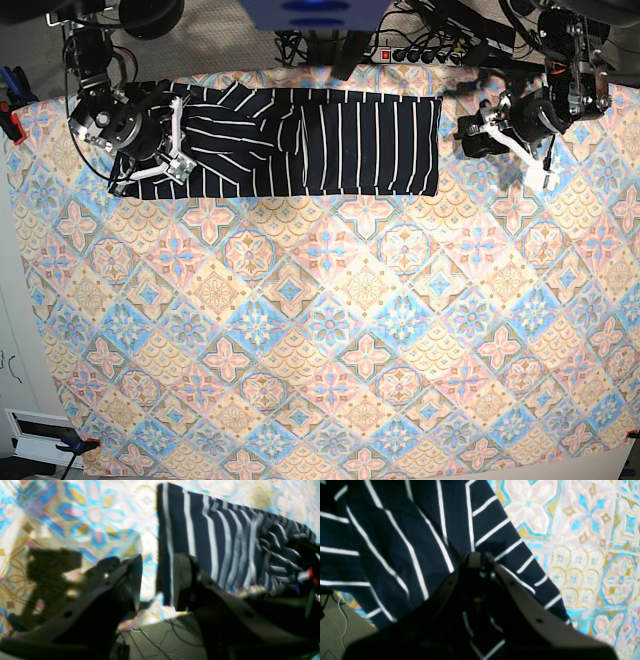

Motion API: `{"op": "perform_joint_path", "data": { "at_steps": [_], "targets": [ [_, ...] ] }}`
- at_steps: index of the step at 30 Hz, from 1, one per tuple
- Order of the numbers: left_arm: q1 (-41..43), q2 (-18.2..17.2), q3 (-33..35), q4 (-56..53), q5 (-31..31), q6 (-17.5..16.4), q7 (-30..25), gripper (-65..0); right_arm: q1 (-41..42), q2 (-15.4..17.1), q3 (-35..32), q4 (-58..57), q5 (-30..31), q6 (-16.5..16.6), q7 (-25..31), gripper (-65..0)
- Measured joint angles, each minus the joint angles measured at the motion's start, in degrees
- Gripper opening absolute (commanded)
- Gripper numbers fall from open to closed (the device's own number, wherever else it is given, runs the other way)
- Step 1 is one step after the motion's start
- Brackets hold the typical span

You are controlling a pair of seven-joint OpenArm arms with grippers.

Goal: Fold the T-shirt properly
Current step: 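Grasp both ends of the folded strip with both grippers and straighten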

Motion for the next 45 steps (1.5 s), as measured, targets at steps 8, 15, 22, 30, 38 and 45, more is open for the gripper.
{"op": "perform_joint_path", "data": {
  "at_steps": [8, 15, 22, 30, 38, 45],
  "targets": [
    [-4.76, 1.53, 8.41, -7.39, 1.49, -0.07, -2.12, -43.7, -0.15, 0.00, -0.04, 0.00, -0.11, 0.00, -0.02, -61.9],
    [-6.95, 1.57, 15.78, -12.90, 3.69, -0.13, -7.34, -43.7, -0.15, -0.04, -0.04, 1.03, -0.17, 0.00, 0.00, -61.9],
    [-8.46, 2.23, 17.29, -14.88, 3.30, -0.13, -8.57, -44.7, -0.15, -0.07, 0.00, 1.51, 0.07, 0.02, -0.17, -61.8],
    [-8.61, 2.67, 17.59, -15.04, 3.30, -0.13, -11.02, -61.1, -3.30, -2.38, 10.60, 1.55, 0.09, 0.02, -0.46, -61.5],
    [-8.52, 2.45, 17.31, -15.06, 3.28, -0.13, -12.07, -64.2, -4.13, -2.45, 16.13, 1.16, 2.99, 0.04, -0.66, -46.1],
    [-7.56, 1.53, 11.30, -15.04, 3.30, -0.35, -12.04, -64.2, -3.58, 0.79, 18.84, -1.29, 15.30, -0.13, -5.57, -37.8]
  ]
}}
